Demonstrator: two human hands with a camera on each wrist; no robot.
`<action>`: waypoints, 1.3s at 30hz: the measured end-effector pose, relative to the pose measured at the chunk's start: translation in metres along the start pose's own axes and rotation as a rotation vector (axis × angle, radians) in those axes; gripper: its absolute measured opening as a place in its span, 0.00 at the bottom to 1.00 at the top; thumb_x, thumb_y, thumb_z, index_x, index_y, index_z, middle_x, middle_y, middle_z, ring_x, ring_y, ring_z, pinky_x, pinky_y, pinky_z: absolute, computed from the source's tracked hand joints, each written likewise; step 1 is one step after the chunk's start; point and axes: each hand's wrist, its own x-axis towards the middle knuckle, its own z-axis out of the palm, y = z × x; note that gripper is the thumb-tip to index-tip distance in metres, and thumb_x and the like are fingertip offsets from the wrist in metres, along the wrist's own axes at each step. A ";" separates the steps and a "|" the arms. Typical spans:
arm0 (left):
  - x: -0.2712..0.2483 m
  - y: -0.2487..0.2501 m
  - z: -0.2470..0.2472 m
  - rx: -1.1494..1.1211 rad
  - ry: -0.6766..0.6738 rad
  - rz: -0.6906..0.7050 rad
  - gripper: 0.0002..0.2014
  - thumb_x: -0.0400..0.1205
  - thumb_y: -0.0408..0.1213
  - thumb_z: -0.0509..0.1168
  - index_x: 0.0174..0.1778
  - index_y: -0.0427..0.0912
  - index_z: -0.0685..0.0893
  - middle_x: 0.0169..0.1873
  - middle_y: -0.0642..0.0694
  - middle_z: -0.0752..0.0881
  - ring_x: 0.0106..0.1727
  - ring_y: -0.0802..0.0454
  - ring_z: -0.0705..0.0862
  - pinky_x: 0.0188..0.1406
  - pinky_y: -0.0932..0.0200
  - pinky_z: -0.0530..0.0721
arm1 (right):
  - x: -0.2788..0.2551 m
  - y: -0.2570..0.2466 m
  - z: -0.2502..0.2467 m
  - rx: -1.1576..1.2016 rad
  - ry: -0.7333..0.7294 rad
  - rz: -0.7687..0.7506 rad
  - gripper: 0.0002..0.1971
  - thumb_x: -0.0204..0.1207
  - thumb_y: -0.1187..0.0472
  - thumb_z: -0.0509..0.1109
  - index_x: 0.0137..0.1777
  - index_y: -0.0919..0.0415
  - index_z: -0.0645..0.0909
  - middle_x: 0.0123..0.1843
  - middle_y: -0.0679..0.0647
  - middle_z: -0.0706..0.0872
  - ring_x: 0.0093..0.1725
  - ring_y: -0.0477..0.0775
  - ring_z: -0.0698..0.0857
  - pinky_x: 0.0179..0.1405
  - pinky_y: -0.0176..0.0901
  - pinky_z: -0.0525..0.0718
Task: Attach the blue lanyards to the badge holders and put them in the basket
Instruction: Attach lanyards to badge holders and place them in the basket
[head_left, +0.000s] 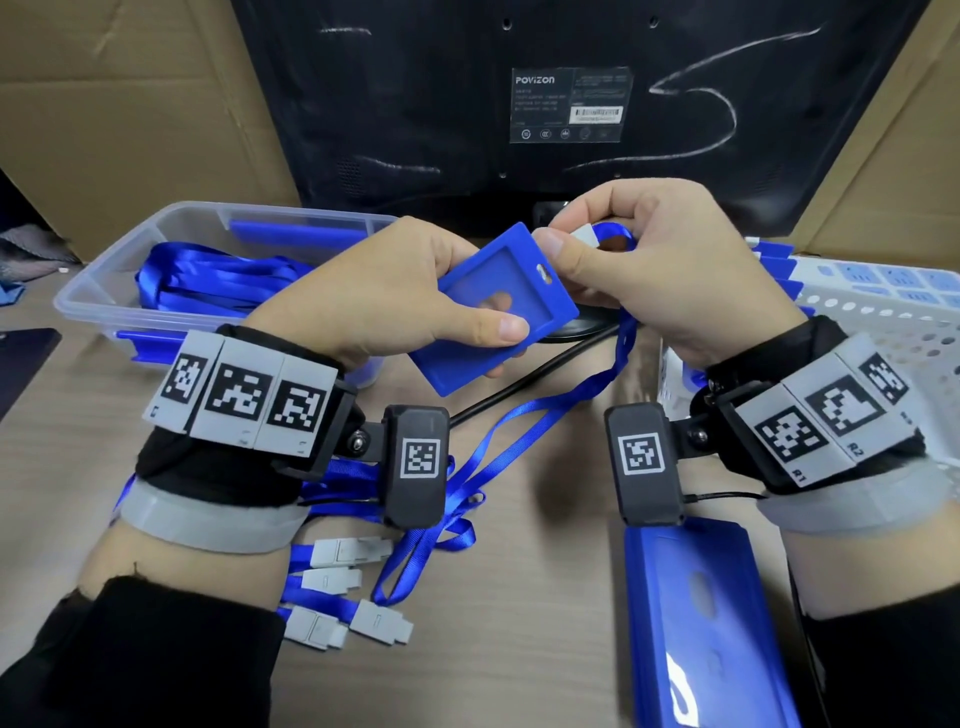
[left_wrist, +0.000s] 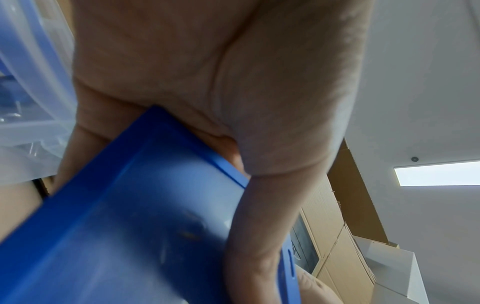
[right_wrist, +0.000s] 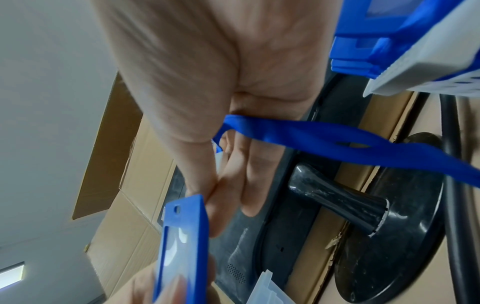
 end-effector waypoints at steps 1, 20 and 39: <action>0.000 0.000 0.000 0.000 0.000 -0.001 0.10 0.81 0.39 0.78 0.49 0.35 0.91 0.39 0.42 0.95 0.45 0.51 0.94 0.50 0.65 0.89 | 0.000 -0.001 0.000 0.030 -0.012 0.006 0.06 0.79 0.58 0.82 0.46 0.59 0.89 0.34 0.53 0.92 0.36 0.51 0.92 0.46 0.49 0.94; 0.000 0.001 0.002 -0.052 0.025 -0.014 0.11 0.78 0.35 0.80 0.48 0.30 0.90 0.38 0.38 0.95 0.46 0.40 0.94 0.52 0.53 0.91 | -0.001 -0.002 -0.001 0.040 -0.114 -0.006 0.04 0.79 0.58 0.81 0.49 0.57 0.90 0.39 0.59 0.93 0.38 0.53 0.91 0.43 0.45 0.92; 0.000 0.000 0.003 -0.059 0.031 -0.031 0.10 0.77 0.34 0.81 0.44 0.31 0.90 0.37 0.36 0.94 0.42 0.47 0.93 0.49 0.57 0.91 | -0.002 -0.004 0.000 -0.029 -0.140 0.036 0.07 0.83 0.57 0.77 0.48 0.60 0.91 0.34 0.60 0.90 0.36 0.53 0.89 0.44 0.48 0.92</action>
